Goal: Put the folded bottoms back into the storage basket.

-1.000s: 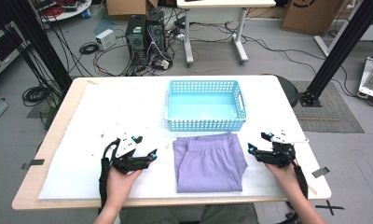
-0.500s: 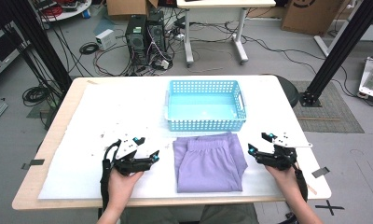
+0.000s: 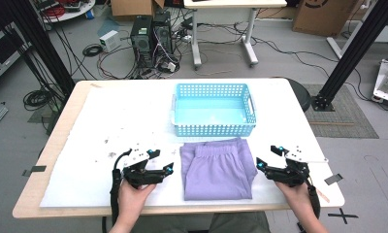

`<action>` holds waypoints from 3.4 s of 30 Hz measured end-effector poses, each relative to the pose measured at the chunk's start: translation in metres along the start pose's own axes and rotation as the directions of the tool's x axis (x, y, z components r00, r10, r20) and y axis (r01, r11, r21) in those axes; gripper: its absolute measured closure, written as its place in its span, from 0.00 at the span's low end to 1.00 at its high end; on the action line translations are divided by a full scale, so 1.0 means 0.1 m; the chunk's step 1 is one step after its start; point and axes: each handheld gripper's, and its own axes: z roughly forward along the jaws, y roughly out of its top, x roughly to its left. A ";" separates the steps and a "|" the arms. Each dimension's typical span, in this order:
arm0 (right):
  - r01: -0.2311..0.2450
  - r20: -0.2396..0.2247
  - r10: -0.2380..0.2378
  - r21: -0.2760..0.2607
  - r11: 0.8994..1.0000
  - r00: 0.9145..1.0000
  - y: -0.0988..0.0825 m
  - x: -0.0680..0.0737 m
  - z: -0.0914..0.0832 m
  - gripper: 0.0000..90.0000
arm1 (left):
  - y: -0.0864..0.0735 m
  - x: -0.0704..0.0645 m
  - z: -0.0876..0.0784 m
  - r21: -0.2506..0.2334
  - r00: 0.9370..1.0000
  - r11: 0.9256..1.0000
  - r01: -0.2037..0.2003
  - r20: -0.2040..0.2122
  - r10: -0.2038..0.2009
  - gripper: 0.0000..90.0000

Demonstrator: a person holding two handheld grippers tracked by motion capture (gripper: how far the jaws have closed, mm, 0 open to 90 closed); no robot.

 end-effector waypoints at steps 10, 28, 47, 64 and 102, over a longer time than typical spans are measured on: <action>0.041 -0.024 -0.040 0.053 0.998 0.999 0.00 0.25 0.10 0.27 | 0.03 -0.31 0.19 0.063 1.000 0.998 -0.009 0.017 0.008 0.32; 0.062 0.032 -0.075 0.297 0.953 0.997 -0.04 0.42 0.37 0.27 | -0.01 -0.44 0.47 0.270 0.998 0.962 0.031 -0.065 -0.014 0.35; 0.008 -0.011 -0.004 0.358 0.934 1.000 -0.04 0.36 0.43 0.41 | 0.04 -0.46 0.55 0.268 0.992 0.957 0.110 -0.086 -0.090 0.34; 0.001 -0.093 0.033 0.345 0.939 0.995 0.00 0.41 0.50 0.84 | 0.10 -0.50 0.71 0.250 0.995 0.964 0.090 -0.061 -0.077 0.72; 0.043 -0.159 -0.020 0.147 0.988 0.987 0.39 0.45 0.12 0.94 | 0.57 -0.60 0.35 0.087 0.997 0.996 -0.006 0.081 -0.001 0.94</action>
